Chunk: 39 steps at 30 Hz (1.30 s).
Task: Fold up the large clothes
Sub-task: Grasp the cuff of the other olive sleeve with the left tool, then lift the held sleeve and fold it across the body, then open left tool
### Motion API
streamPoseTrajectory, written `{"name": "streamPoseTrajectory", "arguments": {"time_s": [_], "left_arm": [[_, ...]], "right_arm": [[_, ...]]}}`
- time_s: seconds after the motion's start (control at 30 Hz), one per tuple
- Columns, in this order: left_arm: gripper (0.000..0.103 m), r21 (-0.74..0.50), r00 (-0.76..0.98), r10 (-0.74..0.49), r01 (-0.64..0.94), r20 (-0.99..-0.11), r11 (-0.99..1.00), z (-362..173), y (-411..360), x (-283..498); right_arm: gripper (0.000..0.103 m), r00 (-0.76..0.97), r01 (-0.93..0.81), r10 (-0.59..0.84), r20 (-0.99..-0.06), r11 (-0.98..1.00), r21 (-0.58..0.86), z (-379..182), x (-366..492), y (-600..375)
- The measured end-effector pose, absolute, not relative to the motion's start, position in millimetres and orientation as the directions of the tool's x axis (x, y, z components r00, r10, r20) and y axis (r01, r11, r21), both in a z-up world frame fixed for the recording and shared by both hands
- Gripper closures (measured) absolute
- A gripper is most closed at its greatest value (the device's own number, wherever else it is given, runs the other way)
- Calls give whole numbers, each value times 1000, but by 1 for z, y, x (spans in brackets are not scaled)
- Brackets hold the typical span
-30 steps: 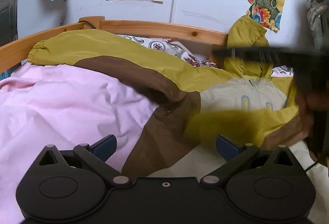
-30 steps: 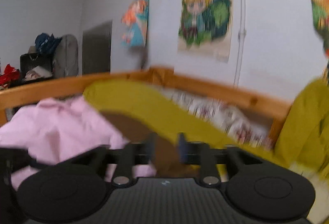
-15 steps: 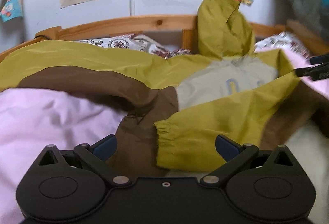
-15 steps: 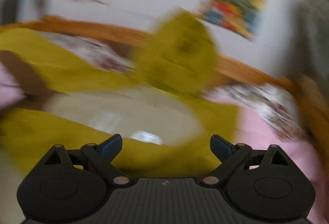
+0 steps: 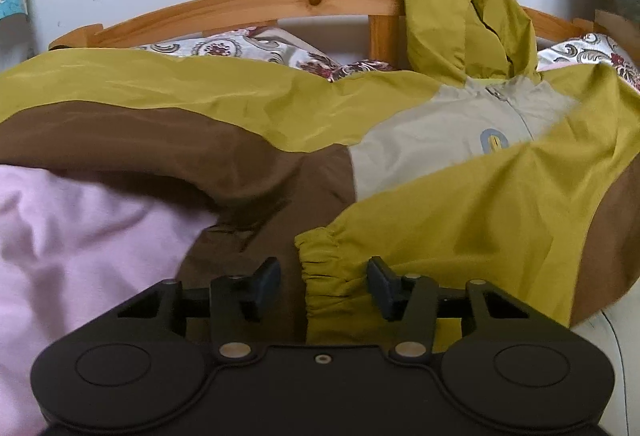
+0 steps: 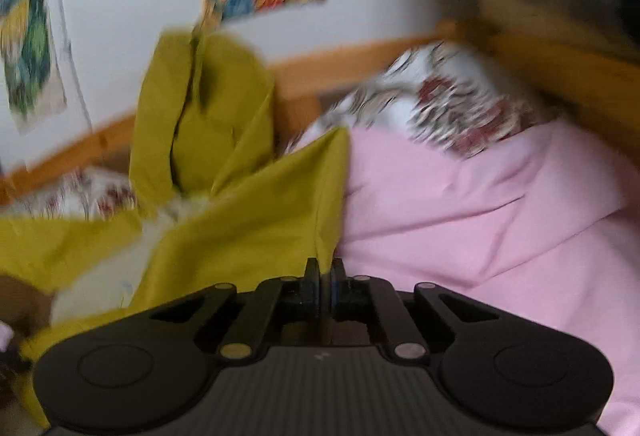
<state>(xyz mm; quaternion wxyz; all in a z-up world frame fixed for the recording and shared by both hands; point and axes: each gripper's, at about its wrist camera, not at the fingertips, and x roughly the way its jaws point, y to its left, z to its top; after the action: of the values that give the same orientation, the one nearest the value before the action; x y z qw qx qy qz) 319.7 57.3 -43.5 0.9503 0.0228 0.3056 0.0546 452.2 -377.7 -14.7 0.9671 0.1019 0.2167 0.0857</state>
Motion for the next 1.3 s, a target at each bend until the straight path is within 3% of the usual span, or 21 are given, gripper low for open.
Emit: {"name": "streamPoseTrajectory", "arguments": {"time_s": [0.13, 0.33, 0.4, 0.47, 0.57, 0.63, 0.7, 0.83, 0.93, 1.13, 1.2, 1.3], "left_arm": [[49, 91, 774, 144, -111, -616, 990, -52, 46, 336], [29, 59, 769, 152, -148, -621, 987, -55, 56, 337], [23, 42, 768, 149, -157, -622, 987, -57, 61, 337], [23, 33, 768, 145, -160, -624, 987, -57, 62, 338], [22, 48, 766, 156, -161, -624, 986, -54, 61, 338], [21, 46, 769, 155, -161, -620, 986, -51, 63, 335], [21, 27, 776, 141, -158, -615, 987, -45, 67, 329], [16, 10, 797, 144, -170, -587, 985, -30, 80, 316], [11, 40, 815, 198, -211, -544, 977, -11, 94, 305], [2, 145, 816, 362, -333, -451, 932, 45, 142, 279], [1, 141, 777, 442, -426, -448, 894, 63, 170, 276], [1, 84, 700, 542, -574, -466, 814, 78, 222, 279]], "right_arm": [[100, 874, 20, 89, -477, 975, 220, -33, 467, -406], [93, 926, -93, 83, -368, 996, -10, -15, 448, -378], [76, 920, -181, 139, -367, 980, -82, -10, 454, -355], [67, 883, -248, 169, -439, 960, -129, -12, 460, -333], [66, 867, -289, 151, -474, 929, -232, -23, 454, -312], [54, 885, -281, 121, -450, 909, -307, -25, 435, -302], [31, 898, -283, 105, -428, 881, -379, -29, 412, -296], [26, 882, -282, 6, -472, 808, -517, -61, 405, -282], [26, 883, -275, 23, -469, 836, -476, -73, 404, -292], [7, 919, -239, 72, -387, 883, -403, -48, 371, -297], [0, 930, -241, 108, -351, 900, -363, -38, 357, -300], [0, 924, -277, 179, -337, 923, -267, -28, 340, -298]]}}
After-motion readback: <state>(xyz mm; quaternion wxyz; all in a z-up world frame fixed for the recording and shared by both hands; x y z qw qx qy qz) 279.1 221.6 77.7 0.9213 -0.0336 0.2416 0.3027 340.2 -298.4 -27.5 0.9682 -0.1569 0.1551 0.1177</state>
